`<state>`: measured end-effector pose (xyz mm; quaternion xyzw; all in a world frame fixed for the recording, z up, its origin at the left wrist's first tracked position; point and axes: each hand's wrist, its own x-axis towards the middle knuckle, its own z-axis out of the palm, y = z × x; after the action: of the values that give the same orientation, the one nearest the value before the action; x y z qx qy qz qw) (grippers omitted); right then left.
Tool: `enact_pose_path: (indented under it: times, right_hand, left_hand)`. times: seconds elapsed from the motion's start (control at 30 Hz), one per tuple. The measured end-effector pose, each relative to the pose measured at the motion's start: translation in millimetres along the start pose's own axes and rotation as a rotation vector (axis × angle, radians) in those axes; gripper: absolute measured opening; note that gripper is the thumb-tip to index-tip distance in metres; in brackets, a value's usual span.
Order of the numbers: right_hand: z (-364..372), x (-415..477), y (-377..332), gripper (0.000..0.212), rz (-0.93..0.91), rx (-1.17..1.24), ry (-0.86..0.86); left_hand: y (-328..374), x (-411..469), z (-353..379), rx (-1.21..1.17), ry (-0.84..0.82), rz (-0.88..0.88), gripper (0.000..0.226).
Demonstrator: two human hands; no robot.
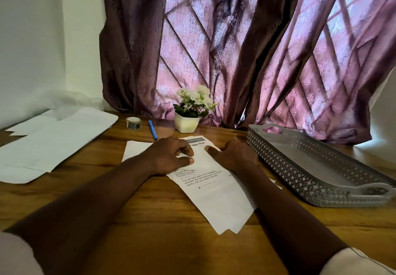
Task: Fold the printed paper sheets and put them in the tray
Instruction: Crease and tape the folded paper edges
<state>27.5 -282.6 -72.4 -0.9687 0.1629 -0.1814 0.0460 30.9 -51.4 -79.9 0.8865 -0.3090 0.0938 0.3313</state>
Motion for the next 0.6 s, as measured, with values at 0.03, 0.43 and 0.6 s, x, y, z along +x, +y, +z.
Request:
enact_pose_path:
  times: [0.03, 0.43, 0.6]
  right_hand:
    - [-1.5, -0.8, -0.5, 0.085, 0.007, 0.001, 0.0]
    - [-3.0, -10.0, -12.9, 0.091, -0.456, 0.001, -0.026]
    - [0.4, -4.5, -12.3, 0.092, -0.439, -0.063, -0.019]
  left_hand:
    - [0.3, -0.1, 0.0, 0.003, -0.001, 0.002, 0.024]
    - [6.7, -6.3, 3.6, 0.123, 0.067, 0.061, 0.013]
    - [9.7, -8.9, 4.7, 0.175, 0.072, 0.072, 0.009]
